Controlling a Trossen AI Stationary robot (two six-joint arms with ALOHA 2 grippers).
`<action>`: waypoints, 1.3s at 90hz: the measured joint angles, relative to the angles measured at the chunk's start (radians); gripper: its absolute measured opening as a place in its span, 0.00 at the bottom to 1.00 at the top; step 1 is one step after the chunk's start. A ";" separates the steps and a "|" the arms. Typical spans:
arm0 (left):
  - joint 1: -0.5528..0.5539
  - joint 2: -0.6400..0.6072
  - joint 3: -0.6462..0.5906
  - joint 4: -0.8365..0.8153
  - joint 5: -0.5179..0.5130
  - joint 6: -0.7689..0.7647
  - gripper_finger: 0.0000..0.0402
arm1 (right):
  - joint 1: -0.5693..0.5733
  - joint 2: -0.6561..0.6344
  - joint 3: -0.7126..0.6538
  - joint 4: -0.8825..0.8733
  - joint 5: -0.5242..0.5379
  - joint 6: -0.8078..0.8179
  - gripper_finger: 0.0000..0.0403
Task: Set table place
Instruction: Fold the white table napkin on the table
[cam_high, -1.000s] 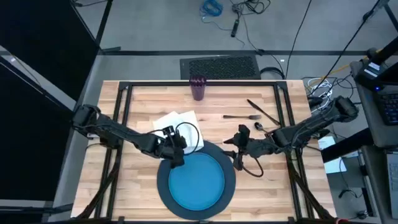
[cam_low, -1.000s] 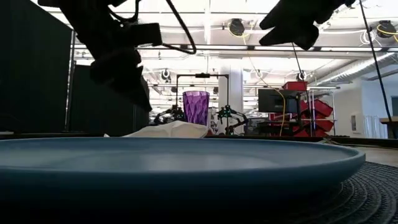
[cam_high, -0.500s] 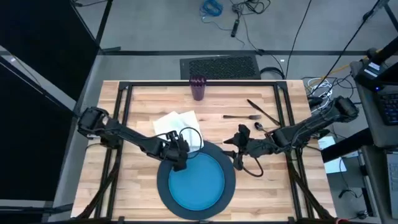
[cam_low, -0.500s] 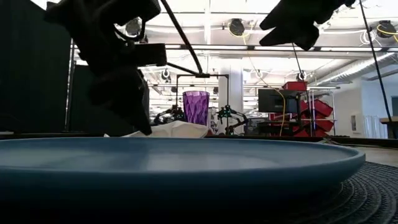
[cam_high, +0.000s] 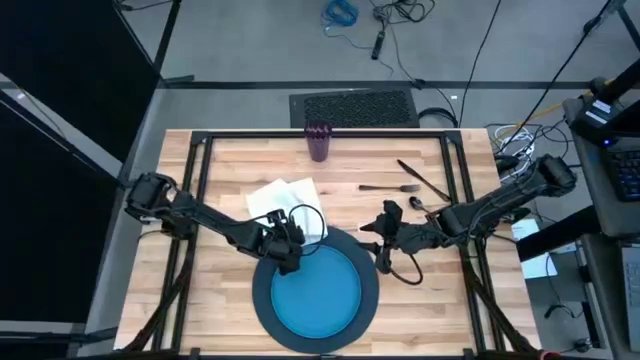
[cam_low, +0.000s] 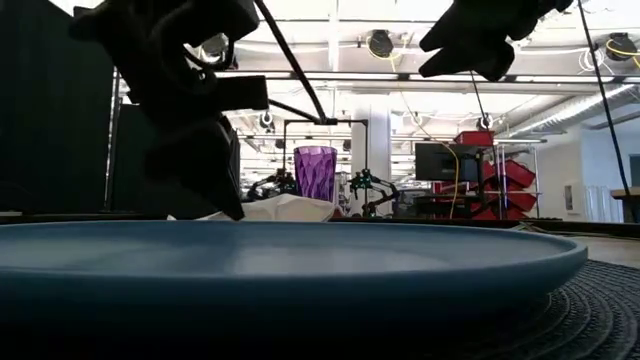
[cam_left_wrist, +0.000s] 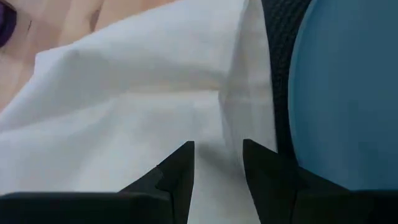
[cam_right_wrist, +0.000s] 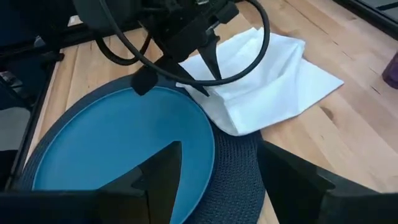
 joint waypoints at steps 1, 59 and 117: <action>0.000 0.003 0.000 0.000 0.000 0.000 0.30 | 0.000 0.000 0.000 0.000 0.000 0.000 0.49; 0.003 0.009 0.008 -0.145 -0.076 0.034 0.00 | 0.000 0.000 0.000 0.000 0.000 0.000 0.49; -0.033 0.006 0.135 -0.522 0.020 0.006 0.00 | 0.000 0.000 0.000 0.000 0.000 0.004 0.49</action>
